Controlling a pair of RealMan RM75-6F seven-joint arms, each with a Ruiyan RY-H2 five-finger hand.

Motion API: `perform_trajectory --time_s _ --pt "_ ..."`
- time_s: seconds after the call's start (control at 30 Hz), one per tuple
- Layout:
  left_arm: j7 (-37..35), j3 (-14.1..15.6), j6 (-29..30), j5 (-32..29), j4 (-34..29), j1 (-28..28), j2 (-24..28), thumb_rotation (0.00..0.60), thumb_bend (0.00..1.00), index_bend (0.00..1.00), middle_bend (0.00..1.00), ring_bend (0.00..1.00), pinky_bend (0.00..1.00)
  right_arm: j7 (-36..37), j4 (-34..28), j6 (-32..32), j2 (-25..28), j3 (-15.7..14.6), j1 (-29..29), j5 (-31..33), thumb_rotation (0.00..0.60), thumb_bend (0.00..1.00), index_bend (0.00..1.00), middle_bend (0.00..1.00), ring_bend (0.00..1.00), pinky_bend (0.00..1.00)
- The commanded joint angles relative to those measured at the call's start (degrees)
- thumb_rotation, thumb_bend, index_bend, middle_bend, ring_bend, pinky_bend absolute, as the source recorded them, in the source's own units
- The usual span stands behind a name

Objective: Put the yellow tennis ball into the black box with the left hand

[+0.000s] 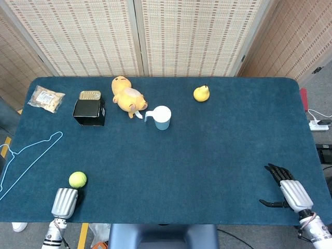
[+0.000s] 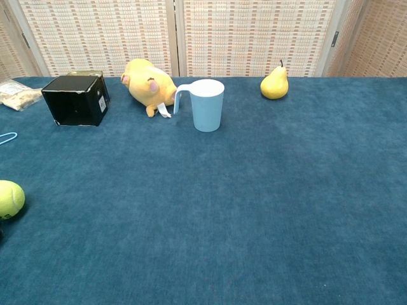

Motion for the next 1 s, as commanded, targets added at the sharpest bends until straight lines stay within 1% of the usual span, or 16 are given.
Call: perform_trajectory --time_s 0.03,0.23,0.4,0.5,0.63,0.77,1.0 --pt "0.60 -0.72 -1.52 -0.78 0.89 -0.97 -0.87 0.600 0.83 1.00 1.00 1.00 1.00 -0.12 -0.04 -0.19 -0.01 0.04 0.07 0.07 0.506 0.00 0.00 0.00 0.00 0.00" --pt "1.92 -2.55 -5.46 -2.51 2.79 -3.71 -2.59 0.600 0.83 1.00 1.00 1.00 1.00 -0.25 -0.15 -0.28 -0.01 0.16 0.02 0.27 0.506 0.00 0.00 0.00 0.00 0.00" --pt "2.64 -5.00 -9.07 -4.54 4.20 -6.96 -3.81 0.600 0.83 1.00 1.00 1.00 1.00 -0.39 -0.15 -0.38 -0.06 0.26 0.01 0.39 0.506 0.00 0.00 0.00 0.00 0.00" --pt "3.36 -6.16 -9.71 -5.24 3.80 -8.53 -4.02 0.600 0.83 1.00 1.00 1.00 1.00 -0.74 -0.19 -0.70 -0.16 0.33 0.10 0.56 0.506 0.00 0.00 0.00 0.00 0.00" --pt "4.78 -7.87 -11.02 -6.46 1.66 -10.64 -3.52 0.600 0.83 1.00 1.00 1.00 1.00 -1.19 -0.37 -0.94 -0.21 0.45 0.14 0.80 0.506 0.00 0.00 0.00 0.00 0.00" --pt "6.41 -9.74 -13.23 -8.06 0.44 -13.06 -3.26 0.600 0.83 1.00 1.00 1.00 1.00 -1.52 -0.54 -1.00 -0.25 0.61 0.08 1.08 0.506 0.00 0.00 0.00 0.00 0.00" --pt "6.64 -11.95 -17.33 -10.28 2.78 -17.08 -4.48 0.600 0.83 1.00 1.00 1.00 1.00 -2.72 -0.89 -1.52 -0.46 0.87 0.13 1.64 0.507 0.00 0.00 0.00 0.00 0.00"
